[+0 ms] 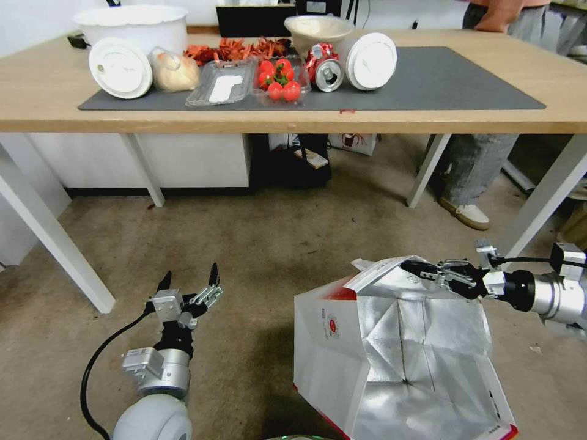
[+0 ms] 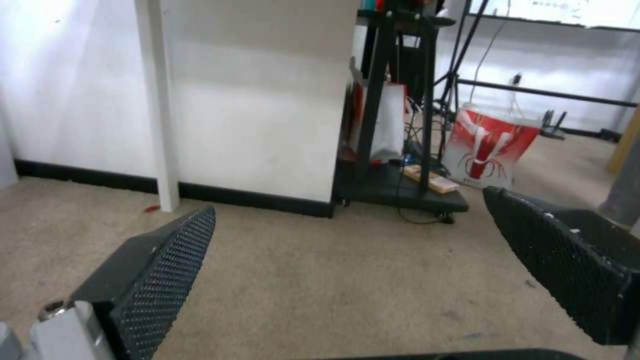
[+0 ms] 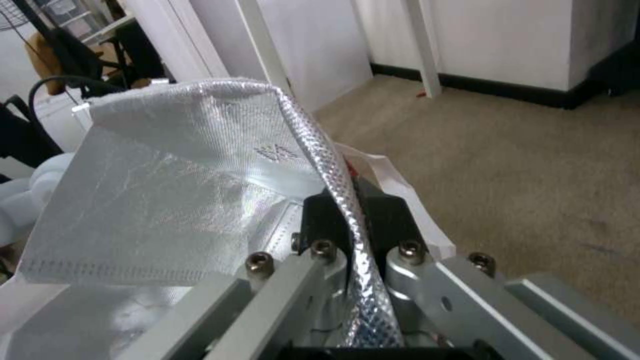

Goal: Pick up the food delivery bag from the floor and place it on the table.

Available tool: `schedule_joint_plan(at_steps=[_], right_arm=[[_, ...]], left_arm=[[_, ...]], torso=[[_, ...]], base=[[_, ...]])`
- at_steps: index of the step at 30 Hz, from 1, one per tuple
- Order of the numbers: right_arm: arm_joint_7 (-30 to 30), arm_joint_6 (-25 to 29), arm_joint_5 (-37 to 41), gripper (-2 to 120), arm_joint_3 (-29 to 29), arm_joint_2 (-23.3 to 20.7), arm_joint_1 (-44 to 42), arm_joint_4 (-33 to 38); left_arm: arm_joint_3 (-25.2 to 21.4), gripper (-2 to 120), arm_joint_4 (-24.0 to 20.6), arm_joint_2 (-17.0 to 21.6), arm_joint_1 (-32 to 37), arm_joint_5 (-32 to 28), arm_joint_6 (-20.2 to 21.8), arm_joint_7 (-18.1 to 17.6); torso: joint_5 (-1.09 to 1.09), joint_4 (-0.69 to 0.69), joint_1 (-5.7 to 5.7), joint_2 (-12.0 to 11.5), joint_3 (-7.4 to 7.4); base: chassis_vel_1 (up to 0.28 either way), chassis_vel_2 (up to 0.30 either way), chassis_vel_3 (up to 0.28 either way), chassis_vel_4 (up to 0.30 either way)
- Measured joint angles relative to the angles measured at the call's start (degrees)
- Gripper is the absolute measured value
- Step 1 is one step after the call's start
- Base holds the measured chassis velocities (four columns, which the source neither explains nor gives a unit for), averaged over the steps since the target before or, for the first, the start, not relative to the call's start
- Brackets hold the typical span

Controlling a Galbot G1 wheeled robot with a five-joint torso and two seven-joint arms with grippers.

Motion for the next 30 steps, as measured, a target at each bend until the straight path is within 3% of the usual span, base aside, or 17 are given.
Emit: schedule_joint_plan(at_steps=[6,14,30], right_arm=[[0.0,0.1,-0.2,0,0.2,0.2,-0.5,0.5],[0.0,0.2,-0.3,0,0.1,0.6,-0.5,0.8],[0.0,0.3,-0.4,0,-0.2,0.5,-0.3,0.8]], left_arm=[[0.0,100,0.0,0.1,-0.1,-0.2,-0.1,0.8],[-0.1,100,-0.1,0.4,-0.2,-0.2,0.1,0.7],[0.1,100,0.5,0.2,-0.4,0.0,0.3,0.7]], torso=[[0.0,0.0,0.07,0.8,0.72],[0.0,0.0,0.13,3.2,3.04],[0.0,0.0,0.72,7.0,6.3]], base=[[0.0,0.0,0.0,0.0],[0.0,0.0,0.0,0.0],[0.0,0.0,0.0,0.0]])
